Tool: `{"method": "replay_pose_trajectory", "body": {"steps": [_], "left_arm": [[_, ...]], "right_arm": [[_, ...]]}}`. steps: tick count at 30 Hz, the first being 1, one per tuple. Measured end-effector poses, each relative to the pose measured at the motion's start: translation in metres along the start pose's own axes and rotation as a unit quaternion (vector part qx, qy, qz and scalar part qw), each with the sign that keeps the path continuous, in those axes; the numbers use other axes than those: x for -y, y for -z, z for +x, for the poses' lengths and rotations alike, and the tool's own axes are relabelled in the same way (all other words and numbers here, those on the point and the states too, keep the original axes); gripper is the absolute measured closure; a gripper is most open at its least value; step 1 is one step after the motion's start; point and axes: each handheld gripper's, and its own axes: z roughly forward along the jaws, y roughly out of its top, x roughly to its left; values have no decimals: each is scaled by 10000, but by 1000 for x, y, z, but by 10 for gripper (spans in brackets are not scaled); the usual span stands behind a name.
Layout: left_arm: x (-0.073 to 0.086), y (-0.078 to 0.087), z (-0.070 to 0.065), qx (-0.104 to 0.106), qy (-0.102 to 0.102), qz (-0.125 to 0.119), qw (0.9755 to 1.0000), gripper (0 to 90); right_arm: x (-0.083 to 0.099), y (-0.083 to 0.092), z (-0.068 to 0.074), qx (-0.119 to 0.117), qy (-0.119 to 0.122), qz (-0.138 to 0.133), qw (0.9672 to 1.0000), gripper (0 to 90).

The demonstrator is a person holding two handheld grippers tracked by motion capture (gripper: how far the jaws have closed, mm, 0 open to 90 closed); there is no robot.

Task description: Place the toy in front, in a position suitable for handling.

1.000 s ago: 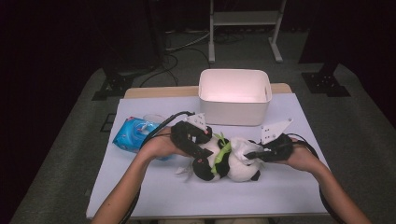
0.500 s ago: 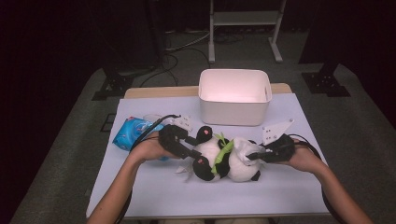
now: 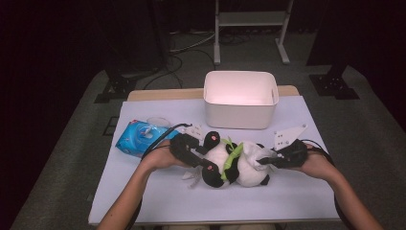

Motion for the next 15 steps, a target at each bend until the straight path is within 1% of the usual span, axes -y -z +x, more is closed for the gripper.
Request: {"method": "replay_pose_trajectory", "body": {"steps": [1,3,6,8,10,14,15], "left_arm": [[0,-2,-2,10,-34,-39,10000,488],[-1,-7,-5,71,-37,-158,9998,493],[-3,-11,-6,82,-65,-233,9997,494],[-4,-13,-8,56,-130,-231,9996,493],[-4,-13,-11,11,-177,-236,9996,493],[1,-13,-14,-58,-194,-410,9990,493],[2,-13,-15,-59,-224,-443,9987,493]], "right_arm": [[0,2,2,34,23,-20,10000,802],[0,4,6,62,37,-46,10000,802],[0,6,10,94,41,-22,9999,802],[-1,7,11,36,51,-65,10000,803],[-3,6,13,16,100,-40,9999,802],[-12,-1,19,-104,168,-41,9998,802],[-15,-4,20,-158,176,-45,9997,802]]}}
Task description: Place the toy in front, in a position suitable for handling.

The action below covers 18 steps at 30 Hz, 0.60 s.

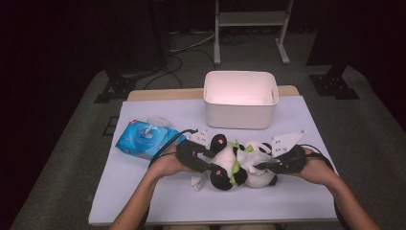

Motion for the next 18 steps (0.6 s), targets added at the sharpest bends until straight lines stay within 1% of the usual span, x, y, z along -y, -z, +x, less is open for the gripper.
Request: {"method": "replay_pose_trajectory", "body": {"steps": [2,5,8,12,14,16,17,18], "left_arm": [[1,1,-2,-22,-24,-40,10000,493],[2,1,-5,-31,-161,-42,9999,492],[2,2,-6,-32,-250,83,9996,492],[3,2,-4,4,-253,94,9996,493],[1,1,-4,10,-279,113,9995,494],[-1,0,-5,44,-341,97,9994,494],[-2,-1,-6,26,-365,108,9993,494],[-3,-2,-8,3,-381,145,9992,494]], "right_arm": [[-6,-6,3,-51,82,50,9999,802],[-15,-16,5,-155,153,148,9997,802],[-25,-26,6,-205,236,229,9993,802],[-38,-31,6,-237,309,200,9990,802],[-44,-33,6,-265,349,174,9989,802],[-50,-34,6,-313,390,54,9987,802],[-54,-36,6,-342,406,39,9986,801],[-58,-39,7,-344,481,82,9982,802]]}}
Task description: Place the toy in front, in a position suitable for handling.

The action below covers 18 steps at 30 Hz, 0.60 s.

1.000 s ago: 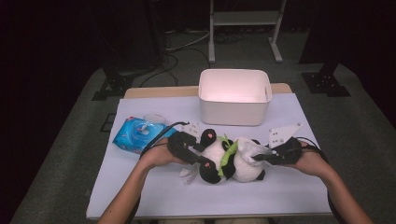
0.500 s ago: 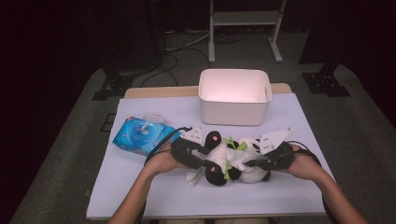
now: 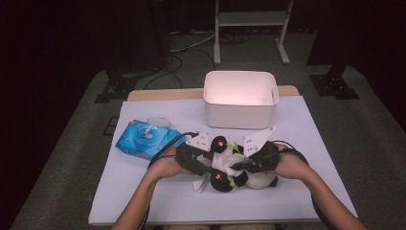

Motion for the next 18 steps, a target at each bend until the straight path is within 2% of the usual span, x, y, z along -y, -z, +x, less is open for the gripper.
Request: {"method": "replay_pose_trajectory", "body": {"steps": [4,10,14,18], "left_arm": [[-1,-1,-2,-63,-76,81,9999,494],[1,-2,-1,-15,-19,-51,10000,495],[-1,-3,-3,-29,-82,-41,10000,494],[-3,-3,-5,-30,-125,15,9999,494]], "right_arm": [[-8,-17,2,-86,185,326,9993,802],[4,-10,3,-99,32,216,9997,802],[10,-1,4,-94,-41,160,9998,801],[10,-3,7,-143,-50,157,9998,802]]}}
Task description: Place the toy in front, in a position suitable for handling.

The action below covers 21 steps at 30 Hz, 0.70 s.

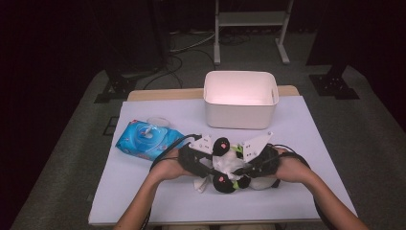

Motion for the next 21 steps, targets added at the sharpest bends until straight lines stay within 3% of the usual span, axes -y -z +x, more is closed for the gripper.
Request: {"method": "replay_pose_trajectory", "body": {"steps": [5,13,21], "left_arm": [[1,0,1,13,35,-8,10000,493],[2,0,3,22,53,-30,10000,494],[2,0,2,36,99,-53,9999,493]], "right_arm": [[-6,-10,0,-195,56,-48,9998,802],[-13,-7,1,-289,13,-288,9992,802],[-11,-10,-4,-113,93,-36,9999,802]]}}
